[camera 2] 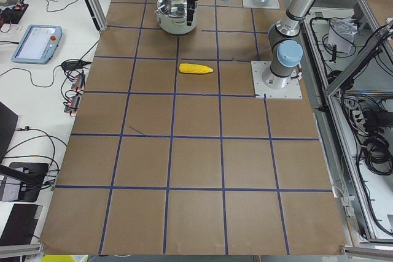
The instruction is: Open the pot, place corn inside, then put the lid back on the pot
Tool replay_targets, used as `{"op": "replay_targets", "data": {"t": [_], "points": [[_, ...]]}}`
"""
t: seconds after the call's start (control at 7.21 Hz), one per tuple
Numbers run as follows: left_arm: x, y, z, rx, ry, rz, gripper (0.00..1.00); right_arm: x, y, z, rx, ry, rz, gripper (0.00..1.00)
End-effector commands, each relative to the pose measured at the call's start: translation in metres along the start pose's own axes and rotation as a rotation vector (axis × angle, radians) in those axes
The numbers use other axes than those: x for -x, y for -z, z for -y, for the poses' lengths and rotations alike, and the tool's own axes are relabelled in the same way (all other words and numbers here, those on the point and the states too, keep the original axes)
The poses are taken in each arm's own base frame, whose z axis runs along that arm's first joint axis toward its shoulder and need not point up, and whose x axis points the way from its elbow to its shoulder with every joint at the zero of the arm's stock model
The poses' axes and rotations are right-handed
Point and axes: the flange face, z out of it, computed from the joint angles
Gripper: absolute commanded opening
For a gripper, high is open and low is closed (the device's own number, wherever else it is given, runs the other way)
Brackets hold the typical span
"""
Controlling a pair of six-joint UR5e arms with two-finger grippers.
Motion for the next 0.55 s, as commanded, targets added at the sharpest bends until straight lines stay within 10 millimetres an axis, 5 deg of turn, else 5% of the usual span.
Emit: {"op": "replay_targets", "data": {"t": [0.0, 0.42], "points": [[0.000, 0.002, 0.000, -0.005, 0.000, 0.000, 1.00, 0.005, -0.009, -0.005, 0.017, 0.011, -0.006, 0.99], [0.000, 0.001, 0.000, -0.001, 0.000, 0.002, 1.00, 0.000, -0.029, -0.018, 0.023, 0.025, -0.008, 0.99]]}}
